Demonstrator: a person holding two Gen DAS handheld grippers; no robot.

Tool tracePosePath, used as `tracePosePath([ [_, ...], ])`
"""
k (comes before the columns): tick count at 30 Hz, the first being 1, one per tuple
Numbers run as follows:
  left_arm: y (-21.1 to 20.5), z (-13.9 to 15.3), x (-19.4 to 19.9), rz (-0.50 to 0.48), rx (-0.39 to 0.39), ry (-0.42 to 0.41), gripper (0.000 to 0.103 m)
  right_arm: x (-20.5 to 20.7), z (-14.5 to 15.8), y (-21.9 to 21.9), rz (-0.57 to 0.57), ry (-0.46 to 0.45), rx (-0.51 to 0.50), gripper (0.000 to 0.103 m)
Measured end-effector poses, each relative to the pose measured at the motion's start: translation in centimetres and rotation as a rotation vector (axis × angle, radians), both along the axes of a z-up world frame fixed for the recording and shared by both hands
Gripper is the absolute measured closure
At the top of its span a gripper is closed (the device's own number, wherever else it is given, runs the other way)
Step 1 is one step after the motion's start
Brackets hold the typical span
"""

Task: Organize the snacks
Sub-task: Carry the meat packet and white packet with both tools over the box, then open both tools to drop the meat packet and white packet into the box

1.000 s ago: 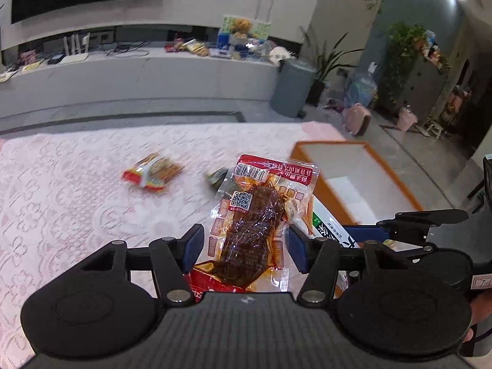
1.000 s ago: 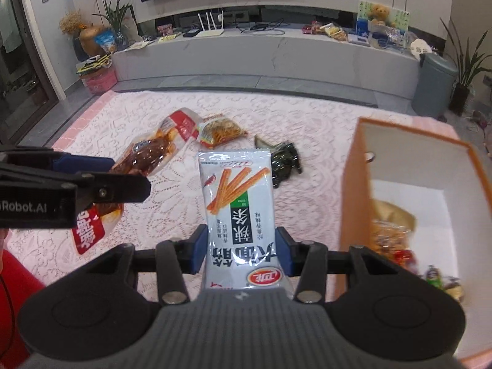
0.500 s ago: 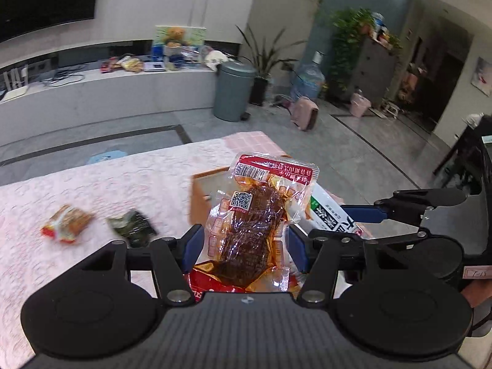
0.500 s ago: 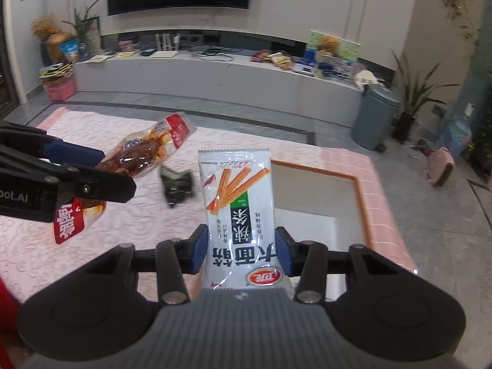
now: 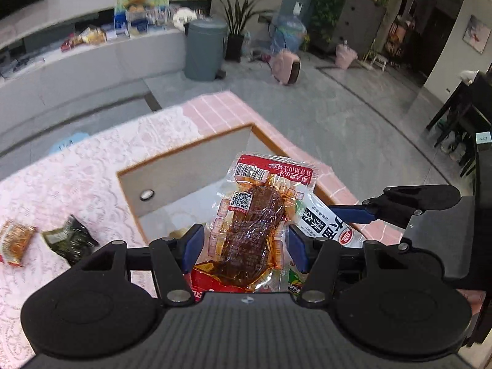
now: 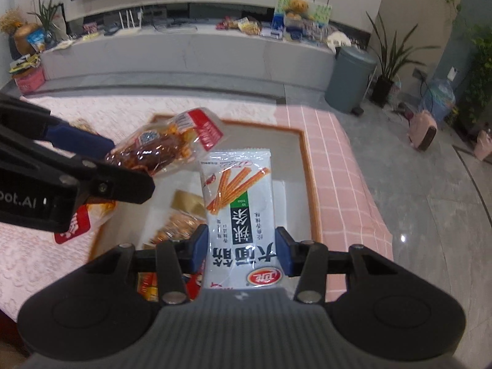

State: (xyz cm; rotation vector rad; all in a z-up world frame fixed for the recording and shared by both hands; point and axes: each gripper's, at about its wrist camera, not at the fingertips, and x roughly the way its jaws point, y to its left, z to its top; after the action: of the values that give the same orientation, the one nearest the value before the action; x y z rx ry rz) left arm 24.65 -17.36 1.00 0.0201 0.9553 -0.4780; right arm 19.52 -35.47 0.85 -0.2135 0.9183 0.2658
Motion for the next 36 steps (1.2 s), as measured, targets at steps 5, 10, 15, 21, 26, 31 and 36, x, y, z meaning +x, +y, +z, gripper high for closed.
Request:
tracePosePath([
  [5, -1.2, -2.5, 1.8, 0.003, 0.015, 0.065, 0.037, 2.3, -2.5, -0.2, 0.010, 0.048, -0.032, 0.058],
  [10, -1.9, -4.5, 3.2, -0.016, 0.049, 0.107, 0.037, 3.6, -4.0, -0.1, 0.032, 0.074, -0.063, 0.058],
  [15, -2.5, -6.1, 4.1, -0.027, 0.119, 0.121, 0.037, 4.7, -5.4, 0.6, 0.072, 0.083, -0.111, 0.058],
  [21, -3.3, -7.3, 4.5, -0.038, 0.186, 0.122, 0.037, 5.3, -6.8, 1.3, 0.124, 0.090, -0.170, 0.058],
  [26, -3.5, -8.3, 4.7, -0.055, 0.207, 0.133, 0.036, 5.5, -7.5, 2.4, 0.172, 0.096, -0.220, 0.058],
  [31, -3.8, -8.5, 4.6, -0.059, 0.222, 0.127, 0.036, 5.5, -8.1, 3.1, 0.201, 0.081, -0.292, 0.057],
  [36, -4.0, -8.8, 4.9, -0.070, 0.225, 0.126, 0.035, 5.5, -8.3, 3.3, 0.228, 0.072, -0.337, 0.056],
])
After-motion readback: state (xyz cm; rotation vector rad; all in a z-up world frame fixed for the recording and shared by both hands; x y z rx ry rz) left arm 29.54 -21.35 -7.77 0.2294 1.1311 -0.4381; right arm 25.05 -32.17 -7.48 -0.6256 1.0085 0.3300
